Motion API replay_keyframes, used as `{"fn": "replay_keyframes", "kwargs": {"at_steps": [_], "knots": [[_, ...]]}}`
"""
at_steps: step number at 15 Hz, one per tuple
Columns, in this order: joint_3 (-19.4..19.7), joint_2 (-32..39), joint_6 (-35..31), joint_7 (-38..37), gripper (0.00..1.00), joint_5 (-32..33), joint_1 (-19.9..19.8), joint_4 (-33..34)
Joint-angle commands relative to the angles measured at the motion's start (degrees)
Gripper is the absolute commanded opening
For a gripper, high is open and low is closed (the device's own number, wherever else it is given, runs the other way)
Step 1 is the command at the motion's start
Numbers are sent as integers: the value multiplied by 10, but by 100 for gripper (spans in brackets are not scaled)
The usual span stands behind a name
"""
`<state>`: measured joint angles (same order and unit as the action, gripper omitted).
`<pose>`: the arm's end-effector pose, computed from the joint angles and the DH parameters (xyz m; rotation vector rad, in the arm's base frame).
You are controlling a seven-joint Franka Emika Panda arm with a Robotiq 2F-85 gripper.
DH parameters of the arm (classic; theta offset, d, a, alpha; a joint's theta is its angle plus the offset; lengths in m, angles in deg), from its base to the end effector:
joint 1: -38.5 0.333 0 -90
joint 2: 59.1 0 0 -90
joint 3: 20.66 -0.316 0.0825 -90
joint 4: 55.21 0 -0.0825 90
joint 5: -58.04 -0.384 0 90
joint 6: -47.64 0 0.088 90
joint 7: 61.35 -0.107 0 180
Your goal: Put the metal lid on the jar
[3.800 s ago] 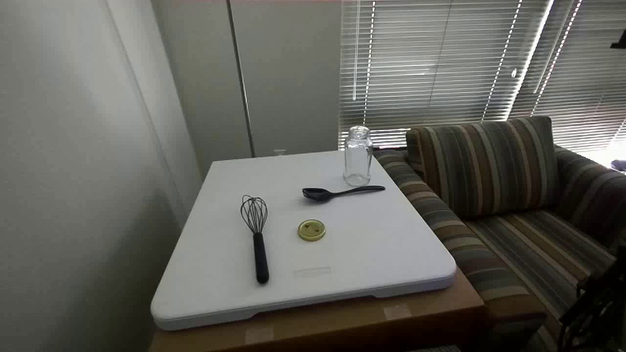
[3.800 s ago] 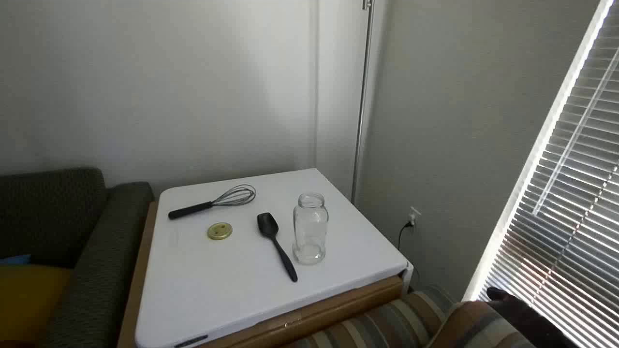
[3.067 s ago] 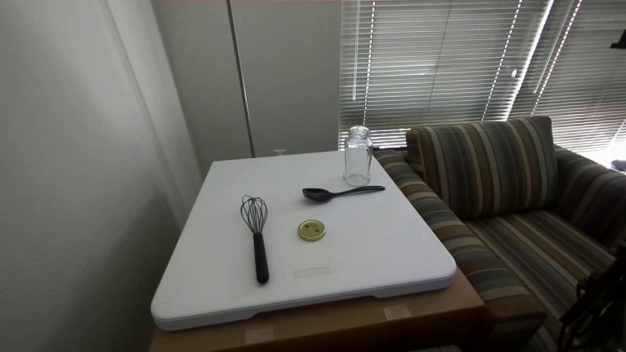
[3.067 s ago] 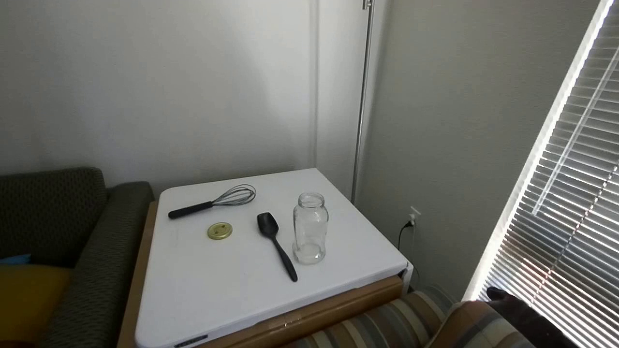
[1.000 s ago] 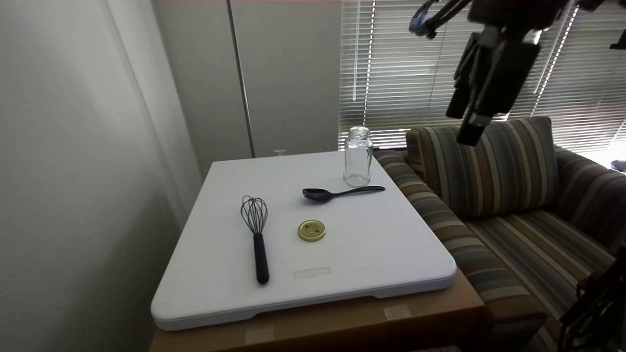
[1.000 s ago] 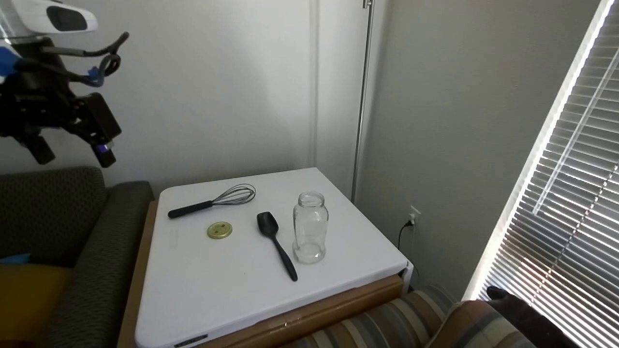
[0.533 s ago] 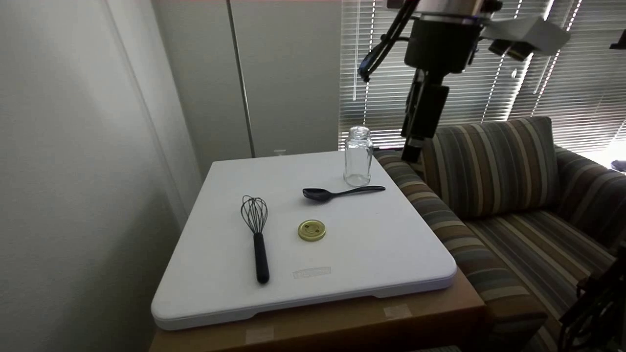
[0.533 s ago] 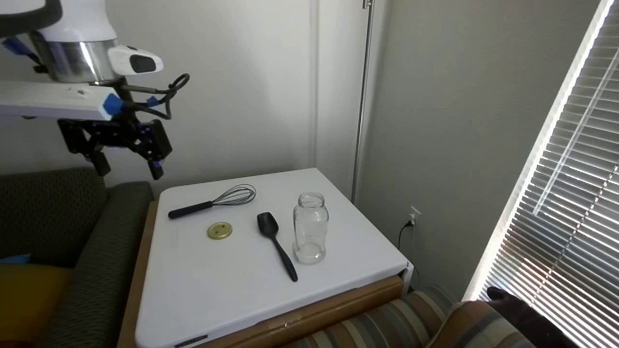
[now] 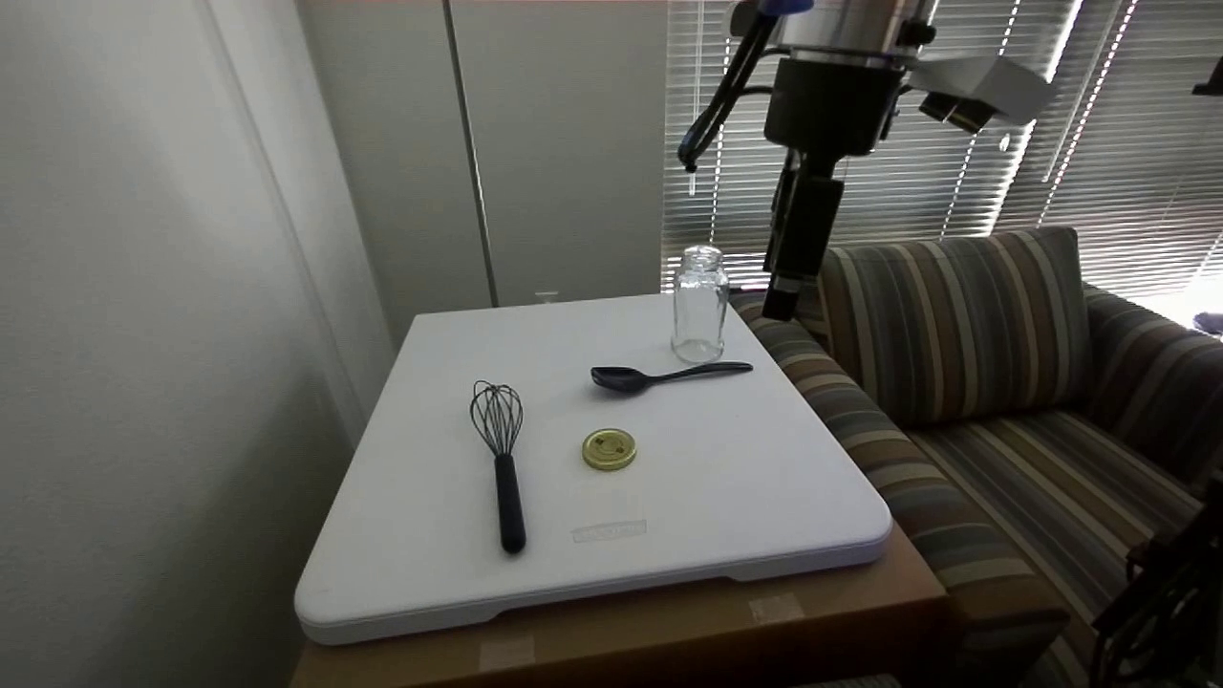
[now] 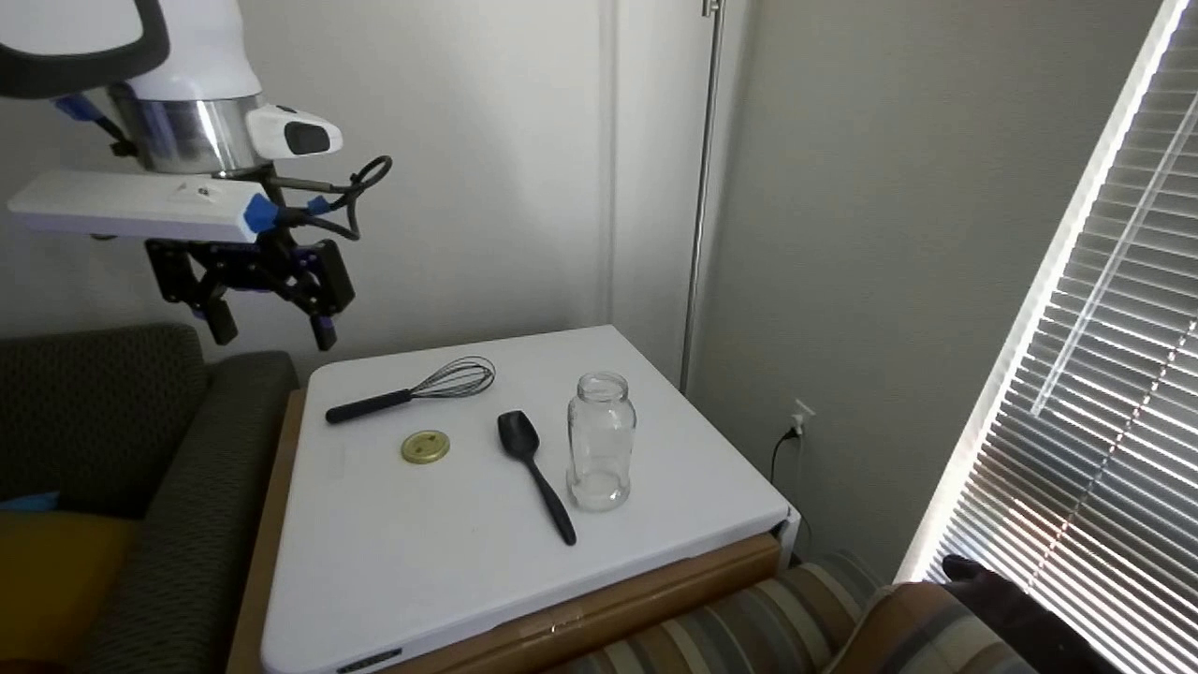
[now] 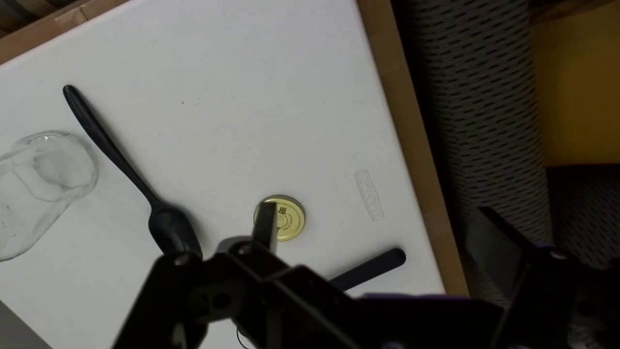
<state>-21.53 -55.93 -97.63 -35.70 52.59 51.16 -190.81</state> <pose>0.5005 0.1193 0.3132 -2.9471 -0.9256 -0.1840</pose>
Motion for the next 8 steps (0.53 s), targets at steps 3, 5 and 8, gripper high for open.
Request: {"fn": "replay_keyframes", "kwargs": {"at_steps": [3, 5, 8], "knots": [[-38, 74, 7, 55, 100, -19, -43, 73], [-47, 116, 14, 66, 100, -12, -54, 117], [-65, 182, 26, 76, 100, -4, -73, 181]]}}
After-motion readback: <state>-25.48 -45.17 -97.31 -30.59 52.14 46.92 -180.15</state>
